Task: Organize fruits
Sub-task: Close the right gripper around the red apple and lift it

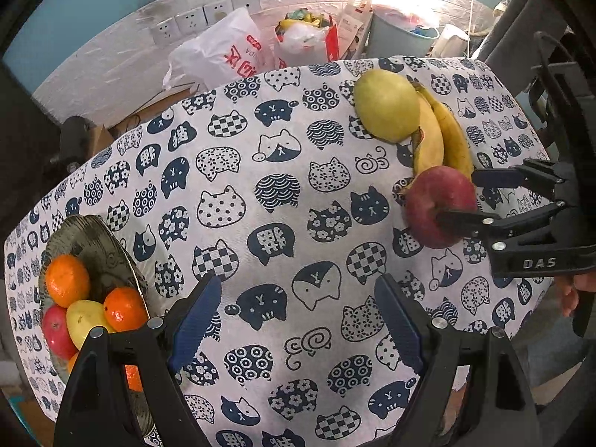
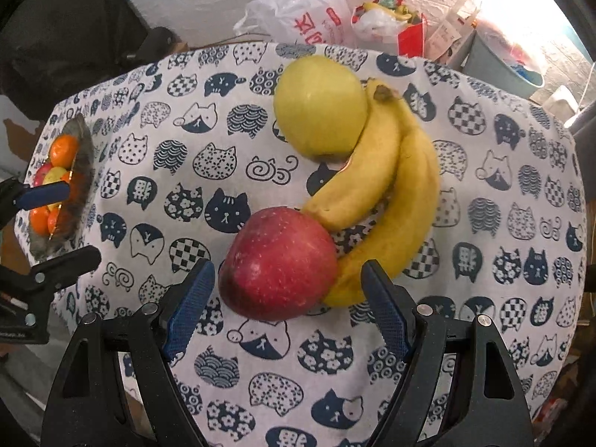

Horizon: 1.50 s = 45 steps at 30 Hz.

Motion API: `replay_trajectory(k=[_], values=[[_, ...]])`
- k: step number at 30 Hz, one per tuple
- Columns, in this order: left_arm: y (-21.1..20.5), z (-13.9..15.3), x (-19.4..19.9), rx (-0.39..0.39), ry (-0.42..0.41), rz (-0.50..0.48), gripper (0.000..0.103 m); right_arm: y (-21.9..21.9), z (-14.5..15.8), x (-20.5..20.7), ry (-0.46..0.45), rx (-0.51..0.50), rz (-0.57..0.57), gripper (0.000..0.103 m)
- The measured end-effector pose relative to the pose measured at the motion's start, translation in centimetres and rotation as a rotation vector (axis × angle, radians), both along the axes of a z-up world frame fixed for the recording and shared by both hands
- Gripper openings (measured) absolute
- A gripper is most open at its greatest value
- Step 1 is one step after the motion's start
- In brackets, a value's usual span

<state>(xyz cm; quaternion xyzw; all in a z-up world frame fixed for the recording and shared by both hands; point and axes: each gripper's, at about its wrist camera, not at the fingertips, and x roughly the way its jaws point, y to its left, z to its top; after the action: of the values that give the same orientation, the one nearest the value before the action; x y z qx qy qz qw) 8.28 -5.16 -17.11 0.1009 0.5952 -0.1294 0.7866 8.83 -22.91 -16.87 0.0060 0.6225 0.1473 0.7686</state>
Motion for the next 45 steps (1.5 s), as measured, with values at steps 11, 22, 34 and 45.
replay_trajectory(k=[11,22,34,45], values=[[0.2,-0.7,0.3,-0.003,0.023,-0.002,0.086,2.8,-1.3,-0.2,-0.034,-0.085,0.064,0.079],[0.3,-0.6,0.4,-0.009,0.021,-0.001,0.086,2.9,-0.4,-0.5,-0.079,-0.087,0.081,0.063],[0.0,-0.6,-0.1,-0.001,0.023,-0.013,0.086,2.8,0.2,-1.0,-0.057,-0.019,0.095,0.074],[0.3,-0.5,-0.2,-0.006,0.024,-0.006,0.086,2.1,-1.5,-0.1,-0.049,-0.028,0.054,0.076]])
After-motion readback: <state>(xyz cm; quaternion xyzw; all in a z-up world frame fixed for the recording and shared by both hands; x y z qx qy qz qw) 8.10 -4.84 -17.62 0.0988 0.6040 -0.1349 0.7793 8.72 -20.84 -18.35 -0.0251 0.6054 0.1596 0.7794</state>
